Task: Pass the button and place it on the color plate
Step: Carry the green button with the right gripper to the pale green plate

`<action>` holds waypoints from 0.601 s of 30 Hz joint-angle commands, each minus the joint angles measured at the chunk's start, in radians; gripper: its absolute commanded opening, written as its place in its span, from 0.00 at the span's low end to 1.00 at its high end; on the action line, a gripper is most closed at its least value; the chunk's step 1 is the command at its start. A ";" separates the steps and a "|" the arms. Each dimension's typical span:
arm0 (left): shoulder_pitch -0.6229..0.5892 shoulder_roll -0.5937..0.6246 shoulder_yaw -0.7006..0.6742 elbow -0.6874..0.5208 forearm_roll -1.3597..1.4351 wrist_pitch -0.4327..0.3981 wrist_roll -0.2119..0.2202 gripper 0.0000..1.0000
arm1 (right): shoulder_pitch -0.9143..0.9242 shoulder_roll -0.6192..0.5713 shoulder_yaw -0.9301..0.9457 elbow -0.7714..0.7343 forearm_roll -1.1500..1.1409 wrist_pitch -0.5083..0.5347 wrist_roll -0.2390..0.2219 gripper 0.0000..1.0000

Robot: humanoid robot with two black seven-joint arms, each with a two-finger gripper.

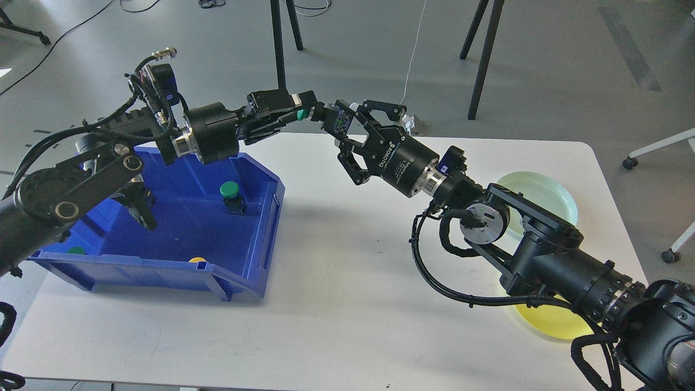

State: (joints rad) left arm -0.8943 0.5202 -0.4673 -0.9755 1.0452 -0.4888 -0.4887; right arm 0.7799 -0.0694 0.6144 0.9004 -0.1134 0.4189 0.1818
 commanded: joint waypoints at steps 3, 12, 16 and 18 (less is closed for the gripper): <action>-0.002 -0.002 -0.002 0.015 -0.020 0.000 0.000 0.87 | -0.066 -0.049 0.100 0.012 0.003 -0.032 0.001 0.01; -0.002 -0.003 -0.002 0.017 -0.022 0.000 0.000 0.87 | -0.258 -0.217 0.333 0.139 0.004 -0.409 -0.012 0.01; -0.002 -0.003 -0.002 0.017 -0.022 0.000 0.000 0.87 | -0.346 -0.273 0.376 0.258 0.009 -0.682 -0.016 0.01; -0.002 -0.003 -0.002 0.017 -0.022 0.000 0.000 0.87 | -0.355 -0.290 0.378 0.270 0.036 -0.820 -0.024 0.01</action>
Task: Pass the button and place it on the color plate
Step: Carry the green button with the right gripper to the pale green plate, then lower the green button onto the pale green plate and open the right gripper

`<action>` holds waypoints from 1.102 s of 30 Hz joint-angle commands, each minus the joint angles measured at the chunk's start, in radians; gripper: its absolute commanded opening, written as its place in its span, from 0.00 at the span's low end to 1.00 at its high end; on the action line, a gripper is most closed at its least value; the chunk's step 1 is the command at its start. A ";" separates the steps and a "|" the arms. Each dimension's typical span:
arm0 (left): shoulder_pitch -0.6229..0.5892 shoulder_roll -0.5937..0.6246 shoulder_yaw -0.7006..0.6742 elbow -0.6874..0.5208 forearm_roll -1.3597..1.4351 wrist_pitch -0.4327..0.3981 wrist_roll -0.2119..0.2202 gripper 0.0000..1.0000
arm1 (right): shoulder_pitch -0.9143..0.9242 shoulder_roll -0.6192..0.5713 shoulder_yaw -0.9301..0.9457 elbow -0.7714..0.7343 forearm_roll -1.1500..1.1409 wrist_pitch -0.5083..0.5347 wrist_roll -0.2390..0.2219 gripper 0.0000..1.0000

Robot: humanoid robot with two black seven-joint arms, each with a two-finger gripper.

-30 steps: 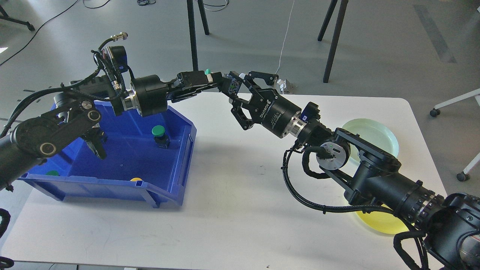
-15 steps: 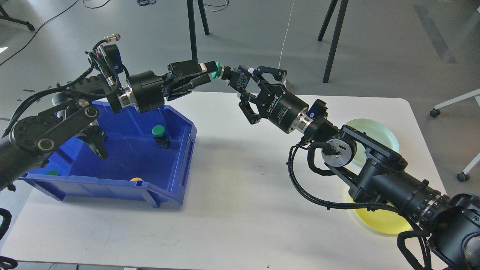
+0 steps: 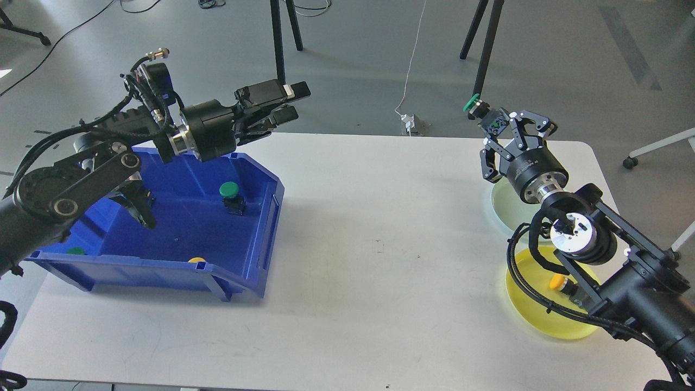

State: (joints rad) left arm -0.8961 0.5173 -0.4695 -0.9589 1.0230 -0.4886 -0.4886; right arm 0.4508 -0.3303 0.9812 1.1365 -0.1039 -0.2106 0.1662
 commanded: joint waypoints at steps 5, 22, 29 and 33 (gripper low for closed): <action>0.000 0.000 0.000 0.000 0.000 0.000 0.000 0.87 | -0.009 -0.038 -0.003 -0.078 0.133 -0.278 -0.076 0.01; 0.000 0.000 0.000 0.006 -0.031 0.000 0.000 0.87 | 0.089 -0.021 -0.082 -0.284 0.145 -0.278 -0.145 0.68; -0.001 -0.032 -0.001 0.064 -0.113 0.000 0.000 0.87 | 0.103 -0.021 -0.087 -0.242 0.148 -0.278 -0.152 0.98; -0.007 -0.046 -0.004 0.095 -0.280 0.000 0.000 0.89 | 0.114 -0.041 -0.099 -0.136 0.129 -0.244 -0.178 0.98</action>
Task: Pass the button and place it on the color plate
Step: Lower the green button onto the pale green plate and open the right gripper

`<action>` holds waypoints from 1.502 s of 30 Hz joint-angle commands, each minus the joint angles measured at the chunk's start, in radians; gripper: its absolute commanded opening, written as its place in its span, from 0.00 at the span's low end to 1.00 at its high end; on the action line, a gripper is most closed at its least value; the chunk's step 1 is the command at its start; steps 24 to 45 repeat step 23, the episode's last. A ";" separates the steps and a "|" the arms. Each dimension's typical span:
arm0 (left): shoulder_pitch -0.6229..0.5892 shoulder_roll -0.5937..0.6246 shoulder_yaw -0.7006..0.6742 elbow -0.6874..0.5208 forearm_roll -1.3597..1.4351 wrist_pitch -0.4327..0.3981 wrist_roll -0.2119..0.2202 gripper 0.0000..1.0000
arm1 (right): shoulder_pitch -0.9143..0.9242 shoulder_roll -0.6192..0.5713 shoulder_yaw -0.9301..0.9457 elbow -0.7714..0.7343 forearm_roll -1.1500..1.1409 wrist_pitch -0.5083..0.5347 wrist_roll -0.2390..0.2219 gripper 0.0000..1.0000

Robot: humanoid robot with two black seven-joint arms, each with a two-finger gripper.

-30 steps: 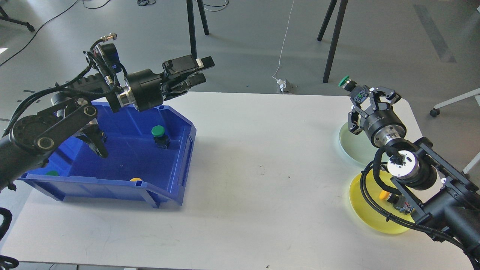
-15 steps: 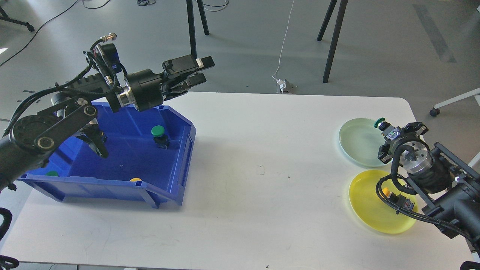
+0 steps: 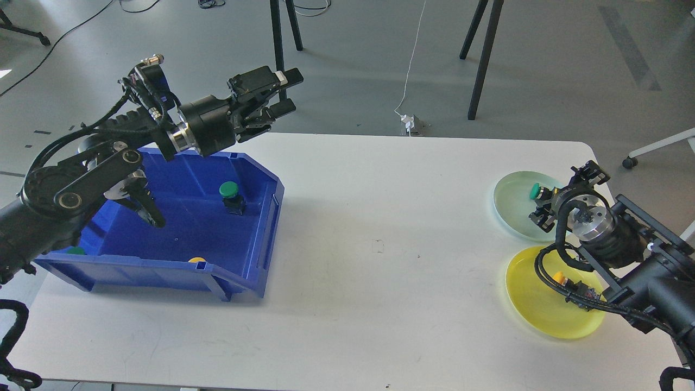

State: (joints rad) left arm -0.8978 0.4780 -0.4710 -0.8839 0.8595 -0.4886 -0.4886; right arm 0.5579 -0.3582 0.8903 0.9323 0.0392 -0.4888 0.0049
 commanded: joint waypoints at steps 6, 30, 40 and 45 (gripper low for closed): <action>-0.013 0.013 -0.015 0.101 -0.347 0.000 0.000 0.94 | 0.048 -0.041 0.001 0.065 -0.051 0.615 0.003 0.98; 0.060 0.017 -0.072 0.238 -0.597 0.000 0.000 0.99 | 0.186 -0.039 -0.010 0.000 -0.050 0.977 0.049 0.98; 0.060 0.017 -0.072 0.238 -0.597 0.000 0.000 0.99 | 0.186 -0.039 -0.010 0.000 -0.050 0.977 0.049 0.98; 0.060 0.017 -0.072 0.238 -0.597 0.000 0.000 0.99 | 0.186 -0.039 -0.010 0.000 -0.050 0.977 0.049 0.98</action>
